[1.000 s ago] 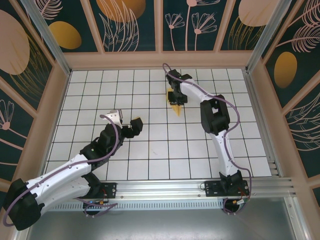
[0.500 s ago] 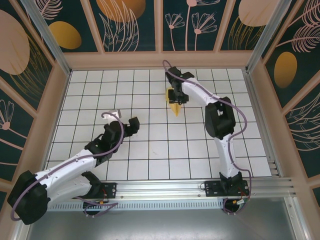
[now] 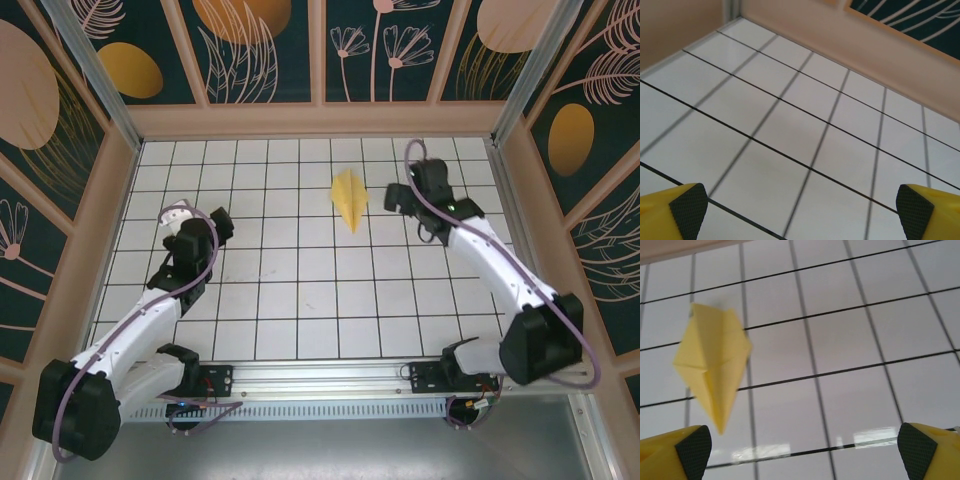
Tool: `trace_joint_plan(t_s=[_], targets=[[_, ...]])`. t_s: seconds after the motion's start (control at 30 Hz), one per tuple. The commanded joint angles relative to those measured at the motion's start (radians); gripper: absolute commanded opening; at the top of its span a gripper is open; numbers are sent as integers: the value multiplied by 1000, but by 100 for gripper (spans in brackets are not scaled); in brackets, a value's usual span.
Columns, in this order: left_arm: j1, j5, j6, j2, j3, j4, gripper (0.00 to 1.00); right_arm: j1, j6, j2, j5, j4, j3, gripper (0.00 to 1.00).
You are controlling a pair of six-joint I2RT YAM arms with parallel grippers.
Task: Fold a paper plane with a square sheet of paper (fold left side to right side)
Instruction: Reset both arms
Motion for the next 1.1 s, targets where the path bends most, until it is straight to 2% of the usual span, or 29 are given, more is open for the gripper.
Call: trace_joint_plan(t_s=[0.0,0.13,0.23,0.33,0.47,0.8,0.87,0.9,0.93,1.07], targets=[[7,-191,122,-29,-73,90,98,-106,-32,-88,18,297,-229,99],[10,-328,321,-51,-247,420,99,-277,-49,-162,-53,625,-511,99],[42,-299,369,-20,-295,537,99,-357,-71,-152,-73,833,-637,99],[69,-252,388,70,-327,674,98,-391,-101,-90,-75,979,-688,99],[88,-206,454,216,-342,867,98,-399,-137,0,-117,1130,-718,99],[155,44,610,448,-316,1228,99,-391,-226,170,-203,1535,-754,99],[194,71,581,498,-332,1297,99,-383,-249,233,-235,1627,-772,99],[210,109,558,471,-337,1256,98,-369,-268,245,-235,1646,-781,99],[225,145,548,468,-356,1292,98,-356,-280,257,-226,1692,-796,99],[249,165,538,582,-406,1517,99,-360,-273,255,-218,1688,-798,99]])
